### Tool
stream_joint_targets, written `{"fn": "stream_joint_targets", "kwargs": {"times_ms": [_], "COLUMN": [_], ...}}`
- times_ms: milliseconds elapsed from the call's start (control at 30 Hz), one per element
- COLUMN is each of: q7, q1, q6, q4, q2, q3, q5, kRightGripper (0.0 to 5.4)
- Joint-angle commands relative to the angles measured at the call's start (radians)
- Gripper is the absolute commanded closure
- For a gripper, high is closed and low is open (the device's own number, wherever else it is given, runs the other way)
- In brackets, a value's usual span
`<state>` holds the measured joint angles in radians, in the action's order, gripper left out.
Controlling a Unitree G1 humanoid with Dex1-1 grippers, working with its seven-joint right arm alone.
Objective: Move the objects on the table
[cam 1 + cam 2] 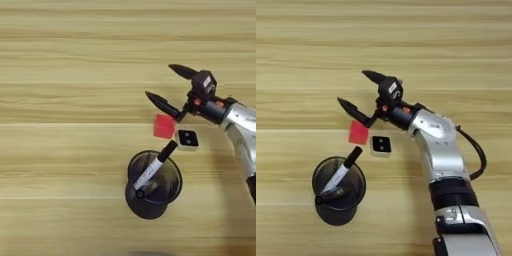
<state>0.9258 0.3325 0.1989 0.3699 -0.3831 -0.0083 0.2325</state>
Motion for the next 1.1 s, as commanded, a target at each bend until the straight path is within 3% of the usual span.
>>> {"fn": "stream_joint_targets", "kwargs": {"times_ms": [33,233,733,1100], "q7": [0.0,0.067,0.105,0.104], "q1": [0.048,0.053,0.055,0.026], "q6": [0.011,-0.004,-0.018,-0.021], "q4": [0.014,0.077,0.096,0.078], "q2": [-0.033,-0.056,-0.108,-0.099], "q3": [-0.007,-0.016,0.002,0.034], "q5": [-0.013,-0.004,-0.066,-0.096], "kRightGripper": [0.01,0.01,0.01,0.01]}}
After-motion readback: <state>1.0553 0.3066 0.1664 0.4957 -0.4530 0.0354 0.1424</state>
